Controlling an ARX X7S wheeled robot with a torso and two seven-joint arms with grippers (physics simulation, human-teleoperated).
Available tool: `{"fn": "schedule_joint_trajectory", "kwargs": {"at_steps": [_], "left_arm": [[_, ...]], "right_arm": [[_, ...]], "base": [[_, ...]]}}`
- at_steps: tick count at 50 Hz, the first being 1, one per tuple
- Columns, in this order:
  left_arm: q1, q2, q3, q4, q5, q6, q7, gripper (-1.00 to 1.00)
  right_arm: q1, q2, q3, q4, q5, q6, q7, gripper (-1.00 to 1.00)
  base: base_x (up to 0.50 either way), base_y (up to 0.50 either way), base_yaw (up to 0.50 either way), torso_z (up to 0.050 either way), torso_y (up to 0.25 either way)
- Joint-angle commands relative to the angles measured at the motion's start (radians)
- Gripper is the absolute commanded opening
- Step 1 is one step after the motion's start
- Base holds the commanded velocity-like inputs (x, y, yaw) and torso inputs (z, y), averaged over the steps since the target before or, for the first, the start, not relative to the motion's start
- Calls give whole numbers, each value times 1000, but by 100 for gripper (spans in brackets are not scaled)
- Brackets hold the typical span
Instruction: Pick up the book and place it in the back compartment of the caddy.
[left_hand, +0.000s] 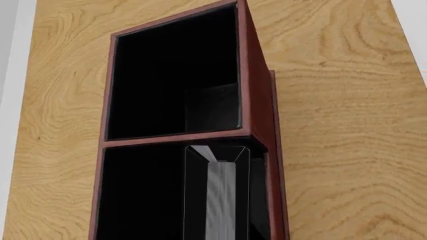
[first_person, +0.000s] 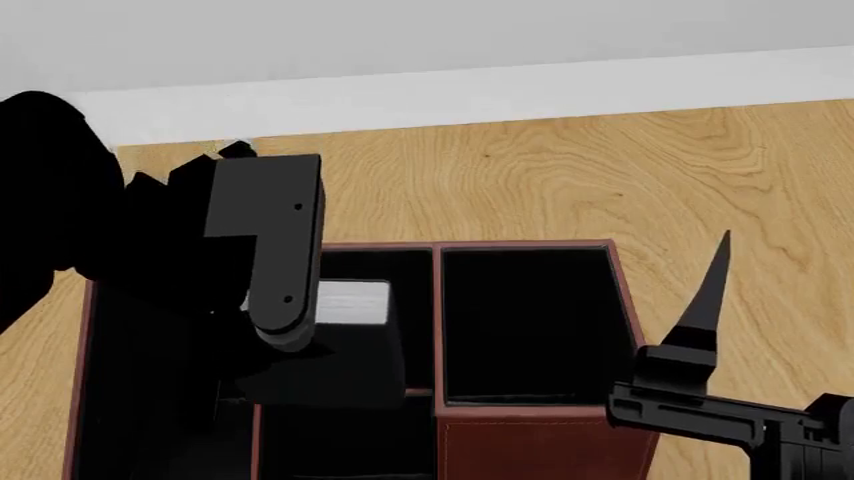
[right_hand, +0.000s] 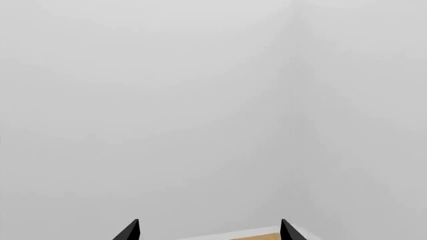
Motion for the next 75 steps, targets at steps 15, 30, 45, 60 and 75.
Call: {"fn": "schedule_joint_trajectory", "kwargs": {"at_steps": [15,30,45,60,75], "left_arm": [[22,9,-21,12,-18,-6,-48,-100],[53,2,-15,32,-27,-9,-61,-100],[65,36,-13,-25,-17,24,-71,-100],[91,34,9,-37,-9,39,-75,-100],[113,57,16,-122,6,100,-75,-100]], "right_arm": [[-9,-3,-5,19,-9,-25,-14,100],[5,-5,-18,20,-7,-15,-11,100],[15,-7,-26,25,-4,-12,-13,100],[27,-11,-40,36,-6,-10,-17,100],[33,-14,-52,52,-12,-14,-25,100]], "base": [[0,0,0,1,1],[0,0,0,0,1],[0,0,0,1,1],[0,0,0,0,1],[0,0,0,0,1]]}}
